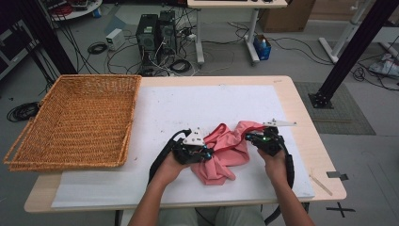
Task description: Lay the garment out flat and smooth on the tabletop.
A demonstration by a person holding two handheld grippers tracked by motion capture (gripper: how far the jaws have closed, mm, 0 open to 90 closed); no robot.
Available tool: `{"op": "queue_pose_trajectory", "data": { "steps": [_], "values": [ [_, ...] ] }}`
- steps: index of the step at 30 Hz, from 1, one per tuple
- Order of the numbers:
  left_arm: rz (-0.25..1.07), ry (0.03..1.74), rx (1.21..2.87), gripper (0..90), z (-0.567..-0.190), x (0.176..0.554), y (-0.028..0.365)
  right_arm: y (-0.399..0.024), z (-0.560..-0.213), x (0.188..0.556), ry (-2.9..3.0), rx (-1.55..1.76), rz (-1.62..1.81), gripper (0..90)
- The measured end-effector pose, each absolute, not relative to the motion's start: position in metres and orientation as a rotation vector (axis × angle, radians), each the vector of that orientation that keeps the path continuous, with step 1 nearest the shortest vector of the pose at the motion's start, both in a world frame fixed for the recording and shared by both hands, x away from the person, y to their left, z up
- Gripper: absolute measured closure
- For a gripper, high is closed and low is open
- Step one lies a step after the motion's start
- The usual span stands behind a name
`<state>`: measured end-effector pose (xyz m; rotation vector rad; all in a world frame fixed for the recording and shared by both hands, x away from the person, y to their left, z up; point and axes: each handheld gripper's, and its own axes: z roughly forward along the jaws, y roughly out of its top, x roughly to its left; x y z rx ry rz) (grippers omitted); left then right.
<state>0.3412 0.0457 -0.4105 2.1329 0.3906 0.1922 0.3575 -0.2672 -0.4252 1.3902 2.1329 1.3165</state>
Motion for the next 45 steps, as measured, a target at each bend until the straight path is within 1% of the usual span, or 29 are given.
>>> {"op": "queue_pose_trajectory", "data": {
  "steps": [2,5,6,7,8,9,10,13,14,15,17,19,20,21,22,23,24,25,26,27,28,30,35,36,37,39,43,44,45],
  "values": [
    [0.195,0.409,2.113,86.3,-0.409,0.345,0.048,-0.272,-0.425,0.355,2.109,1.400,1.327,90.0],
    [0.234,0.522,2.009,86.4,-0.404,0.362,0.058,-0.286,-0.426,0.351,2.040,1.423,1.350,90.0],
    [0.258,0.565,1.975,86.4,-0.402,0.369,0.060,-0.290,-0.426,0.350,2.032,1.429,1.360,86.4],
    [0.319,0.660,1.893,86.4,-0.399,0.383,0.065,-0.294,-0.426,0.348,2.050,1.451,1.378,79.2],
    [0.319,0.660,1.893,86.4,-0.399,0.383,0.065,-0.294,-0.426,0.348,2.050,1.451,1.378,79.2],
    [0.365,0.749,1.825,86.4,-0.398,0.398,0.069,-0.291,-0.428,0.341,2.086,1.424,1.385,73.6],
    [0.365,0.749,1.825,86.4,-0.398,0.398,0.069,-0.291,-0.428,0.341,2.086,1.424,1.385,73.6],
    [0.469,0.892,1.760,86.5,-0.401,0.417,0.073,-0.277,-0.436,0.321,2.163,1.397,1.362,67.1],
    [0.493,1.006,1.744,86.5,-0.408,0.430,0.078,-0.273,-0.438,0.317,2.183,1.391,1.361,65.5],
    [0.493,1.006,1.744,86.6,-0.408,0.430,0.078,-0.273,-0.438,0.317,2.183,1.391,1.361,65.5],
    [0.509,1.097,1.733,86.5,-0.415,0.441,0.085,-0.261,-0.441,0.312,2.230,1.383,1.360,60.4],
    [0.505,1.164,1.652,86.4,-0.418,0.445,0.092,-0.236,-0.442,0.309,2.322,1.343,1.343,52.9],
    [0.508,1.182,1.630,86.4,-0.419,0.446,0.095,-0.236,-0.442,0.309,2.322,1.343,1.343,52.9],
    [0.508,1.199,1.627,83.3,-0.421,0.447,0.097,-0.217,-0.443,0.310,2.365,1.301,1.307,48.3],
    [0.508,1.199,1.627,74.0,-0.421,0.447,0.097,-0.217,-0.443,0.310,2.365,1.301,1.307,48.3],
    [0.503,1.208,1.632,67.0,-0.421,0.446,0.098,-0.200,-0.448,0.314,2.402,1.285,1.228,47.4],
    [0.501,1.216,1.634,67.0,-0.421,0.445,0.100,-0.200,-0.448,0.314,2.402,1.285,1.228,47.4],
    [0.492,1.214,1.621,60.1,-0.421,0.444,0.102,-0.191,-0.450,0.316,2.389,1.243,1.181,70.1],
    [0.488,1.204,1.619,60.1,-0.420,0.442,0.104,-0.191,-0.450,0.316,2.389,1.243,1.181,70.1],
    [0.497,1.189,1.624,58.1,-0.418,0.440,0.105,-0.190,-0.450,0.317,2.402,1.227,1.169,85.1],
    [0.505,1.175,1.634,56.8,-0.417,0.437,0.106,-0.192,-0.450,0.318,2.429,1.203,1.186,90.0],
    [0.509,1.143,1.651,54.8,-0.415,0.432,0.107,-0.194,-0.450,0.314,2.460,1.160,1.191,90.0],
    [0.514,1.104,1.697,54.6,-0.420,0.417,0.111,-0.217,-0.439,0.294,2.447,1.060,1.298,89.1],
    [0.512,1.104,1.700,54.6,-0.421,0.415,0.112,-0.225,-0.437,0.294,2.389,1.088,1.296,73.2],
    [0.507,1.109,1.699,54.6,-0.423,0.413,0.113,-0.233,-0.435,0.299,2.324,1.138,1.292,62.1],
    [0.491,1.109,1.704,54.4,-0.424,0.410,0.114,-0.246,-0.431,0.313,2.228,1.236,1.250,51.5],
    [0.462,1.072,1.718,53.4,-0.424,0.399,0.110,-0.257,-0.441,0.347,2.205,1.289,1.028,52.2],
    [0.463,1.057,1.742,53.4,-0.425,0.396,0.108,-0.256,-0.446,0.354,2.239,1.315,1.014,61.1],
    [0.466,1.045,1.761,53.4,-0.425,0.394,0.107,-0.255,-0.447,0.357,2.273,1.295,1.009,77.8]
  ]
}}
